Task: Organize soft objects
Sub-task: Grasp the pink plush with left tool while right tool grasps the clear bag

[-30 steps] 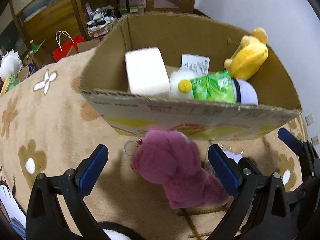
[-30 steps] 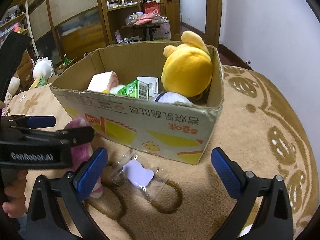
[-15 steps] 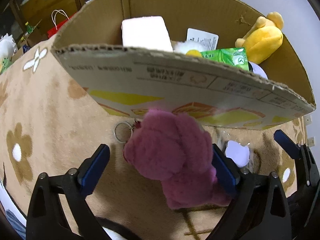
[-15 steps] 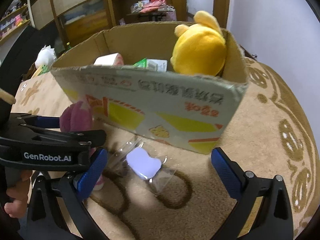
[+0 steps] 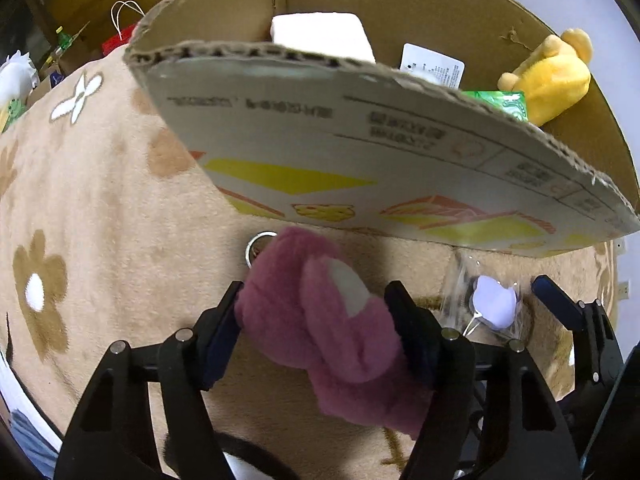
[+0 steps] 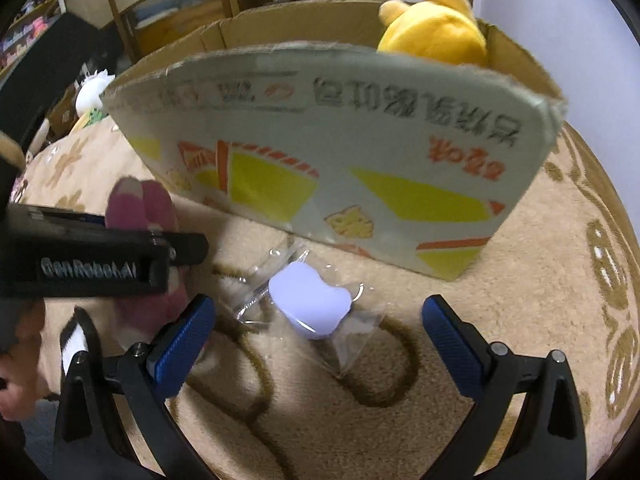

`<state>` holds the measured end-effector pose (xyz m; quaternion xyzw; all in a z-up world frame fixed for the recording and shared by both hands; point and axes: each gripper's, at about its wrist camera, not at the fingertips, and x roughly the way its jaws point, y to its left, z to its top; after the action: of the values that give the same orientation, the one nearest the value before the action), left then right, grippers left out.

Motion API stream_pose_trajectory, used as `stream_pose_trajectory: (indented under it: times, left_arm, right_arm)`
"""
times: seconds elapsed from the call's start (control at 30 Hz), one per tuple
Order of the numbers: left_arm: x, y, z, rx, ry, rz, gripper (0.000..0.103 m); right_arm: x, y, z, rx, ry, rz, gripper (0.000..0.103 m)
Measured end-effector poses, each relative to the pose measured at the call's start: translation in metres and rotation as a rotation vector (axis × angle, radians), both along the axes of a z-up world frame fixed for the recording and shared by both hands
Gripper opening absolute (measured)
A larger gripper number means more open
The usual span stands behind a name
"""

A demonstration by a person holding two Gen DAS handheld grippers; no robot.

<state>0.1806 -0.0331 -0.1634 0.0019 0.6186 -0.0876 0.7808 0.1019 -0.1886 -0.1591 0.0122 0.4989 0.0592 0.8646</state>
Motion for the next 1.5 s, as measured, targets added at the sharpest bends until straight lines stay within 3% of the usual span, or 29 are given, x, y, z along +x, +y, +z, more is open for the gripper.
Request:
stream_pose_trajectory:
  times: [0.7, 0.87, 1.07, 1.4, 1.5]
  left_arm:
    - [0.006, -0.014, 0.006, 0.019, 0.030, -0.022, 0.069]
    - [0.005, -0.001, 0.003, 0.013, 0.033, -0.021, 0.069]
    - [0.001, -0.003, 0.007, 0.029, 0.023, -0.030, 0.069]
    - [-0.013, -0.001, 0.021, 0.066, -0.032, -0.047, 0.068]
    - [-0.019, -0.004, 0.029, 0.074, -0.059, -0.058, 0.068]
  right_arm:
    - [0.009, 0.020, -0.016, -0.071, -0.010, 0.018, 0.103]
    - [0.013, 0.021, -0.016, -0.079, 0.001, 0.016, 0.101]
    - [0.016, 0.011, -0.013, -0.058, 0.005, -0.005, 0.086]
    - [0.014, 0.012, -0.001, -0.072, 0.001, 0.021, 0.049]
    - [0.013, 0.006, 0.004, -0.072, 0.001, -0.001, 0.016]
